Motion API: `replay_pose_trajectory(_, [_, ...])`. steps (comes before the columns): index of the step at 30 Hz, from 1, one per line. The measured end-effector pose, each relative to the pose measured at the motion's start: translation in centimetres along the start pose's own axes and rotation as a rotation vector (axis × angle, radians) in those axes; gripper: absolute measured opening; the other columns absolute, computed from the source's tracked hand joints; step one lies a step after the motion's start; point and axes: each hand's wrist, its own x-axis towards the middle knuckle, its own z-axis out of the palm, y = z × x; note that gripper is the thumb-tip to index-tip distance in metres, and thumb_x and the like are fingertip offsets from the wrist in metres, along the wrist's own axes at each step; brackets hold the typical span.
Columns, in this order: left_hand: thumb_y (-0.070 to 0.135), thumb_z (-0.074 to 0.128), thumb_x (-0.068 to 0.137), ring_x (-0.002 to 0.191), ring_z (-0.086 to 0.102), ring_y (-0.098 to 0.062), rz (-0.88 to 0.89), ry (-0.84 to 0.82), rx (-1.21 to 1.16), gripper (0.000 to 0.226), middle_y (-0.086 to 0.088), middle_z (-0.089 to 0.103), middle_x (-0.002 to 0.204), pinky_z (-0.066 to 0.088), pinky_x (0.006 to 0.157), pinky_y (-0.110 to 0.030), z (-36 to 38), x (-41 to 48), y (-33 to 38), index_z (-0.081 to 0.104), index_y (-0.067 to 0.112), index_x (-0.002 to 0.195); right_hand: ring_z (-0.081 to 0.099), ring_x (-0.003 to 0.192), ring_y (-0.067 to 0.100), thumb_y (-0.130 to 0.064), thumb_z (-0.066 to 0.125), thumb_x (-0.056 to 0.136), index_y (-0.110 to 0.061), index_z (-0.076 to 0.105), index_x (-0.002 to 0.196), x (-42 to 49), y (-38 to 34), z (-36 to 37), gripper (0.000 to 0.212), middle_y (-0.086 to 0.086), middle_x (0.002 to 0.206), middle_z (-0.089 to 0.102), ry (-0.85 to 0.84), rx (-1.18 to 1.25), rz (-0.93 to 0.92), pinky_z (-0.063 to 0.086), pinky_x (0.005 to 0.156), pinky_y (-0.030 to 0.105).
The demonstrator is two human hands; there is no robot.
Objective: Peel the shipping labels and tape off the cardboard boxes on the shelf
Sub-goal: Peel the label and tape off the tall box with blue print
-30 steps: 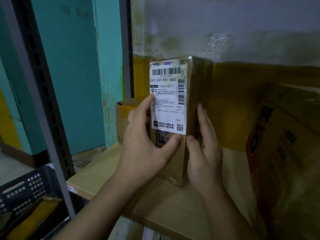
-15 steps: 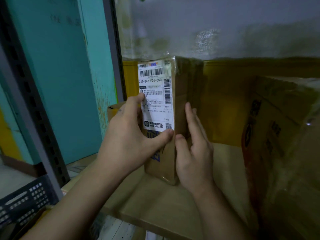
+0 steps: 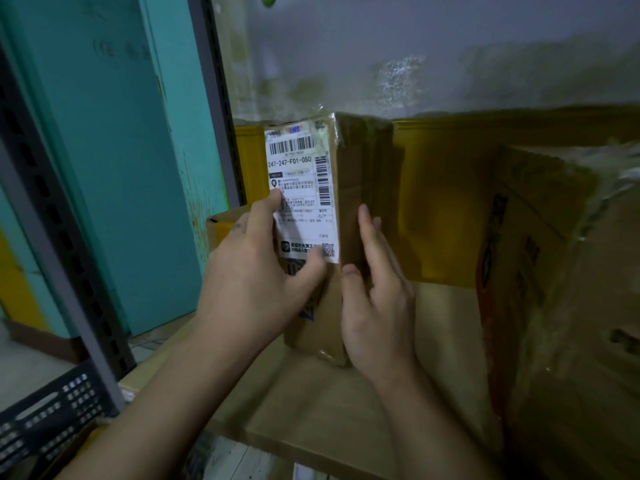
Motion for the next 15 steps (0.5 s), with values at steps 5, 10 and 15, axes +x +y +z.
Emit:
replay_pose_trajectory(5, [0.057, 0.062, 0.085, 0.114, 0.061, -0.021, 0.031, -0.019, 0.034, 0.072, -0.002, 0.057, 0.134, 0.056, 0.084, -0.046, -0.3, -0.5, -1.1, 0.045, 0.02, 0.146, 0.019, 0.144, -0.003, -0.028, 0.044, 0.09, -0.042, 0.031, 0.147, 0.0, 0.1, 0.0, 0.06, -0.007, 0.158, 0.029, -0.012, -0.009, 0.003, 0.025, 0.118, 0.029])
replay_pose_trajectory(10, [0.064, 0.065, 0.074, 0.118, 0.056, -0.013, 0.054, 0.039, -0.11, 0.067, 0.004, 0.054, 0.125, 0.057, 0.087, -0.043, 0.0, -1.6, -0.6, 0.065, 0.019, 0.122, 0.021, 0.144, -0.001, -0.037, 0.044, 0.089, -0.042, 0.033, 0.147, -0.2, 0.1, 0.1, 0.059, -0.008, 0.157, 0.029, -0.01, -0.042, -0.01, 0.027, 0.117, 0.032])
replay_pose_trajectory(15, [0.045, 0.078, 0.073, 0.111, 0.059, -0.01, 0.023, 0.076, -0.183, 0.044, 0.005, 0.062, 0.109, 0.057, 0.086, -0.043, 0.7, -1.3, -0.2, 0.07, 0.018, 0.108, 0.023, 0.144, 0.002, -0.028, 0.048, 0.089, -0.036, 0.037, 0.147, -0.2, 0.1, 0.2, 0.059, -0.005, 0.156, 0.034, 0.024, -0.035, -0.012, 0.029, 0.117, 0.035])
